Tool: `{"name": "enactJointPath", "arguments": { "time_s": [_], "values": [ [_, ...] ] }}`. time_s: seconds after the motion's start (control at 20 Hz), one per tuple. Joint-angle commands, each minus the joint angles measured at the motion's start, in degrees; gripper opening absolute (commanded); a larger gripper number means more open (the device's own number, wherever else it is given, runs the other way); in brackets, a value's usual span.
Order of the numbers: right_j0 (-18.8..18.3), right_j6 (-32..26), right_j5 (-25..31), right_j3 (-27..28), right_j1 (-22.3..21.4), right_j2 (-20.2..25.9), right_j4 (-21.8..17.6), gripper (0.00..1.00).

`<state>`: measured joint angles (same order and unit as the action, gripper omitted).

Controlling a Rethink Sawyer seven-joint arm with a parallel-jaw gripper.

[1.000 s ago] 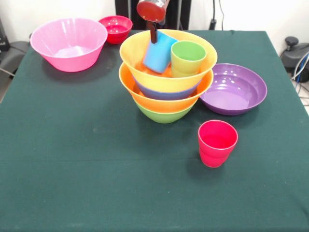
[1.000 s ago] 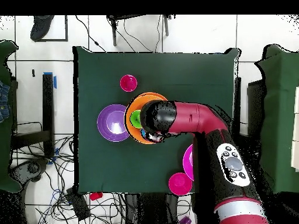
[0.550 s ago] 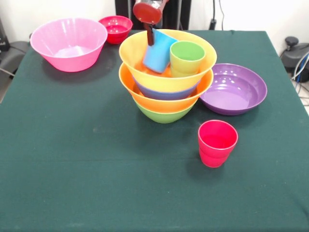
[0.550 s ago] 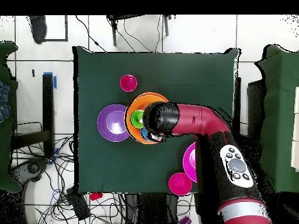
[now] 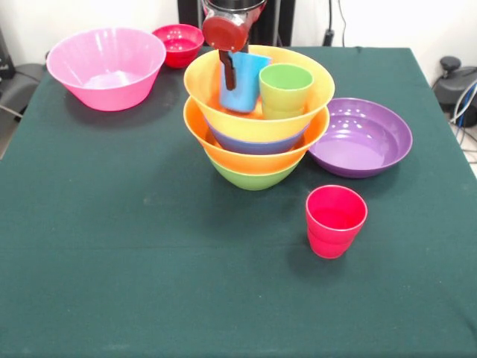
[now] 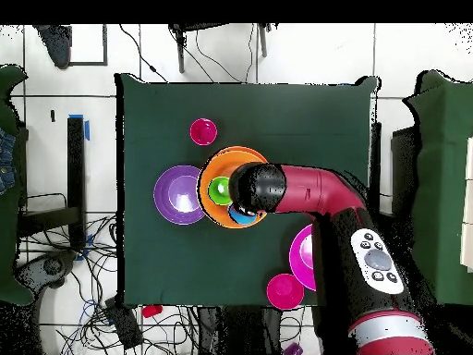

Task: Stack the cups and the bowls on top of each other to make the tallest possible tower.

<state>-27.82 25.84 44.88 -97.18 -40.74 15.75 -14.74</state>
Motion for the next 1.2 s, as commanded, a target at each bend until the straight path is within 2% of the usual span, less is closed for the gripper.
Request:
{"name": "enactJointPath", "arguments": {
  "time_s": [0.05,0.8,1.2],
  "values": [
    [0.6,4.1,-3.1,-1.4,2.7,4.4,-2.7,1.00],
    [1.9,4.4,-0.9,1.3,1.6,3.7,-3.1,1.00],
    [2.2,2.7,0.1,5.7,2.5,5.4,-2.4,1.00]
  ]
}}
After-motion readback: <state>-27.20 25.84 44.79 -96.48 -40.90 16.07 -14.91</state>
